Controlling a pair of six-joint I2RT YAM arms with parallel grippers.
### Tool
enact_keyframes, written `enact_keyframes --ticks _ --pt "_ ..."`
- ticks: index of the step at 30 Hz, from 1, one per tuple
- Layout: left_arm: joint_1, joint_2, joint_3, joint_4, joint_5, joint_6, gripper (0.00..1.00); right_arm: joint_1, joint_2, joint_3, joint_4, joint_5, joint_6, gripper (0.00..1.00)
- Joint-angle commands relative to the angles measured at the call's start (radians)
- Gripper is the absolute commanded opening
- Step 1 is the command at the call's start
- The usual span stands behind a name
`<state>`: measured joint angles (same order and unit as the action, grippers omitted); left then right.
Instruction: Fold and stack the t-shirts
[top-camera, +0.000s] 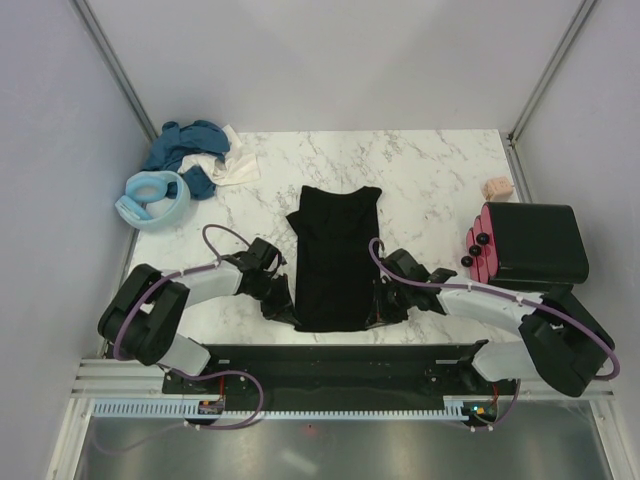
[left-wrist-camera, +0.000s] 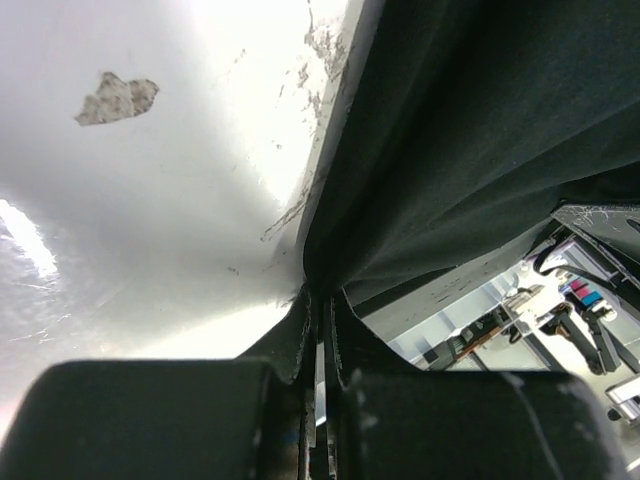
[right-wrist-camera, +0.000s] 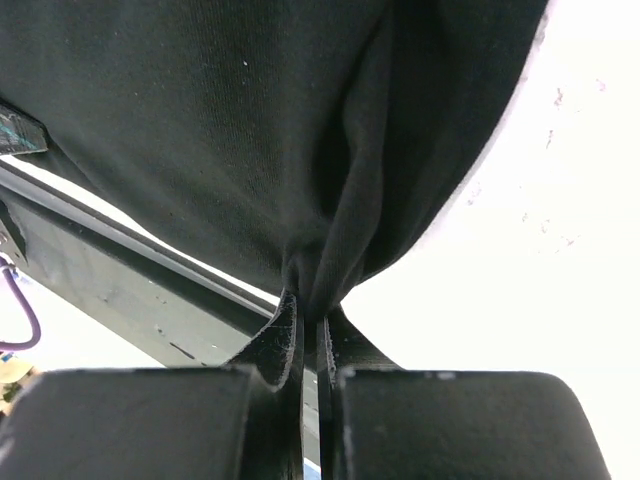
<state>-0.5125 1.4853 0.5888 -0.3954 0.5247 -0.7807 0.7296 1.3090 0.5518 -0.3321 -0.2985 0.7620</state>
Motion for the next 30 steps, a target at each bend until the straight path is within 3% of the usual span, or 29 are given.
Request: enact_keyframes --ticks 1,17,30 --pt "0.002 -0.006 0.023 -0.033 -0.046 0.052 0.02 0.001 -0.033 -0.001 -0.065 0.050 -0.027 0.00" --pt "0.003 -0.072 0.249 -0.134 -0.057 0.047 0.02 0.002 -0.053 0.302 -0.338 0.156 -0.167 0.00" --pt "0.022 -0.033 0.667 -0.356 -0.221 0.077 0.02 -0.002 0.027 0.632 -0.487 0.269 -0.259 0.00"
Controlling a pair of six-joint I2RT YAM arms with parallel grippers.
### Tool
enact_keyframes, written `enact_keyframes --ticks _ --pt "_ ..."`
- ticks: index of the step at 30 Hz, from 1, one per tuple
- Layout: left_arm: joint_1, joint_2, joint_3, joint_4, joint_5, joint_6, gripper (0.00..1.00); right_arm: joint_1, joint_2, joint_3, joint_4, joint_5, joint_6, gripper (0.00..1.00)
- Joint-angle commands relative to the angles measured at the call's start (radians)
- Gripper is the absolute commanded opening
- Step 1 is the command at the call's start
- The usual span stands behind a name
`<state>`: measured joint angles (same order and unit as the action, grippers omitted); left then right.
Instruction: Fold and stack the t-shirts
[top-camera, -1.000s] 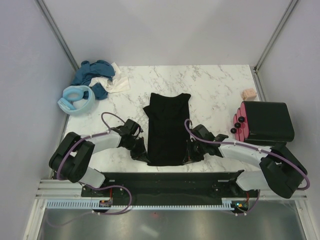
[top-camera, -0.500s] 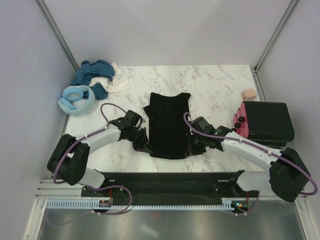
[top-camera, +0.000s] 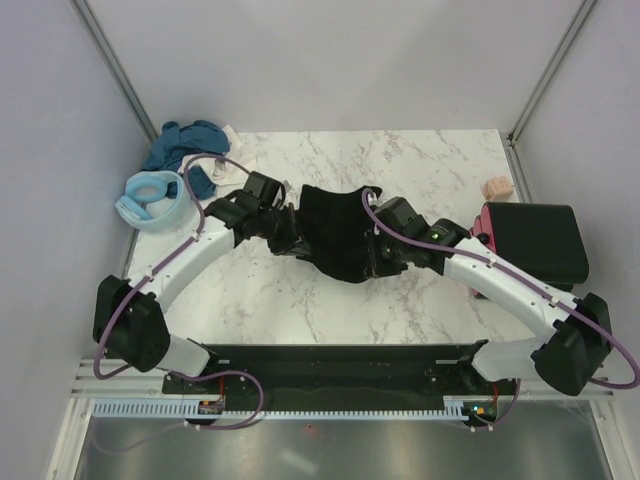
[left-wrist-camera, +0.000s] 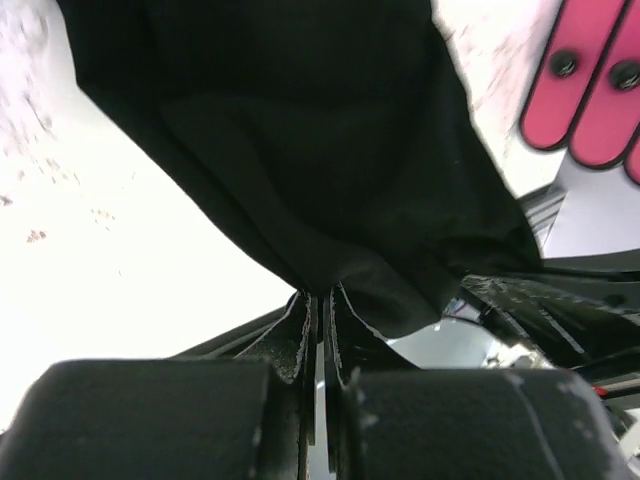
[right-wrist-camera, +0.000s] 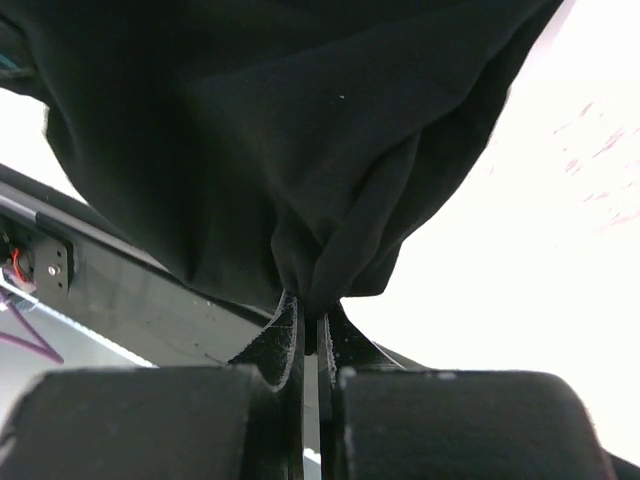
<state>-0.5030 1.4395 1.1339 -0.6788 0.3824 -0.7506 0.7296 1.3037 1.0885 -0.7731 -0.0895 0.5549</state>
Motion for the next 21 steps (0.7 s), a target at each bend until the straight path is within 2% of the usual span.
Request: enact_keyframes --ticks 1,8,16,21 --pt "0.015 0.027 0.145 -0.085 -0.103 0.057 0.02 -0.004 0.052 0.111 -0.058 0.071 -0.062 0.00" --pt "0.060 0.145 0.337 -0.148 -0.155 0.096 0.02 -0.059 0.167 0.286 -0.095 0.143 -0.165 0.00" --pt "0.096 0.309 0.480 -0.159 -0.169 0.134 0.02 -0.194 0.320 0.418 -0.091 0.125 -0.242 0.00" --pt "0.106 0.430 0.636 -0.174 -0.166 0.161 0.02 -0.236 0.432 0.528 -0.089 0.123 -0.280 0.00"
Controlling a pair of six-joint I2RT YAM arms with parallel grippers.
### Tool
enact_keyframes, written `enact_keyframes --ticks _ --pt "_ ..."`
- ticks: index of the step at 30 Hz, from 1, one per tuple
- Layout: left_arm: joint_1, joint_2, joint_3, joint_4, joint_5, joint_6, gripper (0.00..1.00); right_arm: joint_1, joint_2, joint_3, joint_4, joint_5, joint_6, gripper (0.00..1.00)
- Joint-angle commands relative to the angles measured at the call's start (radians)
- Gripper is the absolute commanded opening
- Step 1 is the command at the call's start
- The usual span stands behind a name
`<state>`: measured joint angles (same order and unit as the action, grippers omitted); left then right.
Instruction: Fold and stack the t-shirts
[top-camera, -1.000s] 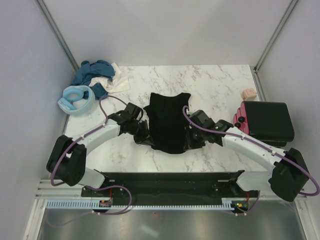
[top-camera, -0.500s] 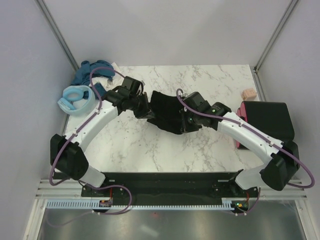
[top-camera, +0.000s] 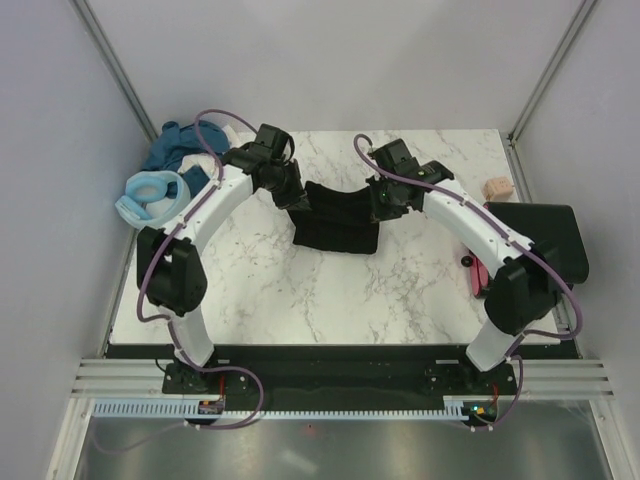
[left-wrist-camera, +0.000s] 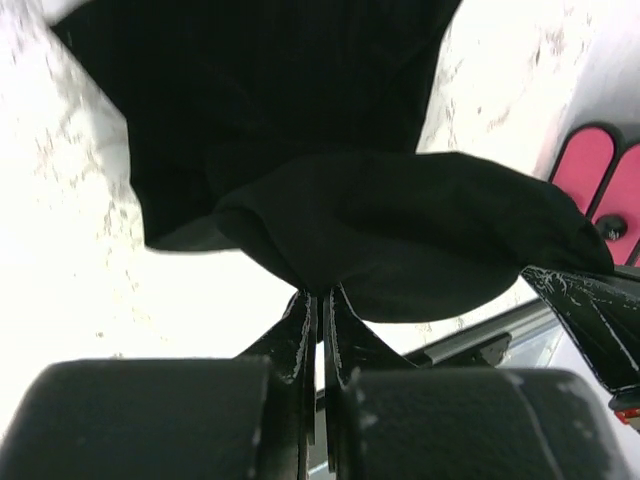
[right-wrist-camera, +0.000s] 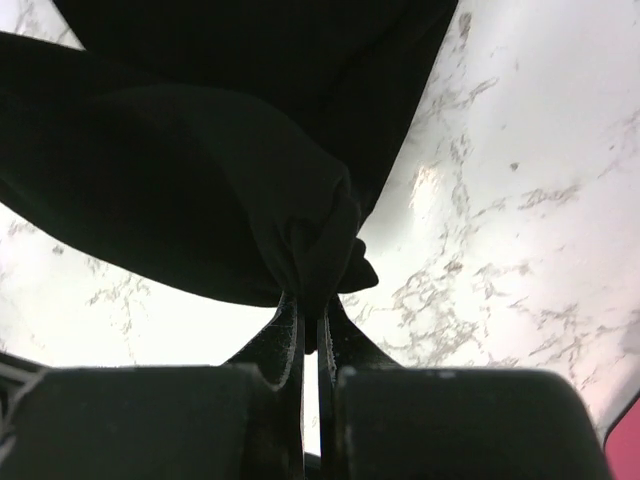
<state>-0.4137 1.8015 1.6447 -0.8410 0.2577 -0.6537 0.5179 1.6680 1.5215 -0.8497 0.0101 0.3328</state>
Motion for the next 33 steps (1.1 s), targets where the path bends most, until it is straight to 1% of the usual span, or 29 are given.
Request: enact_keyframes --ticks 1,7,11,17,21,23,25,27,28,29,30,33 --pt "0.019 0.093 0.151 -0.018 -0.044 0.069 0.02 -0.025 0.085 0.110 -0.012 0.025 -0.060 0.00" --pt "0.038 0.258 0.370 -0.047 -0.054 0.071 0.02 -0.044 0.232 0.238 -0.011 0.019 -0.086 0.00" --pt "0.042 0.360 0.461 -0.059 -0.041 0.081 0.02 -0.056 0.314 0.311 -0.011 0.037 -0.097 0.00" --pt "0.058 0.490 0.547 -0.066 -0.040 0.097 0.02 -0.082 0.443 0.387 -0.018 0.054 -0.091 0.00" --pt "0.062 0.562 0.589 -0.066 -0.048 0.109 0.02 -0.085 0.499 0.388 0.023 0.073 -0.084 0.00" --pt "0.061 0.605 0.621 -0.064 -0.040 0.111 0.02 -0.087 0.518 0.388 0.043 0.099 -0.075 0.13" --pt "0.062 0.636 0.654 -0.063 -0.035 0.118 0.02 -0.087 0.519 0.381 0.066 0.137 -0.071 0.20" --pt "0.062 0.639 0.665 -0.046 -0.038 0.120 0.15 -0.088 0.498 0.359 0.127 0.151 -0.063 0.31" --pt "0.064 0.639 0.673 -0.043 -0.040 0.118 0.20 -0.088 0.490 0.349 0.145 0.156 -0.061 0.39" --pt "0.064 0.633 0.678 -0.035 -0.046 0.118 0.25 -0.090 0.481 0.351 0.168 0.159 -0.054 0.40" --pt "0.069 0.628 0.678 -0.033 -0.051 0.115 0.28 -0.091 0.478 0.358 0.176 0.159 -0.054 0.40" --pt "0.079 0.595 0.679 -0.021 -0.067 0.109 0.34 -0.094 0.466 0.391 0.204 0.156 -0.049 0.50"
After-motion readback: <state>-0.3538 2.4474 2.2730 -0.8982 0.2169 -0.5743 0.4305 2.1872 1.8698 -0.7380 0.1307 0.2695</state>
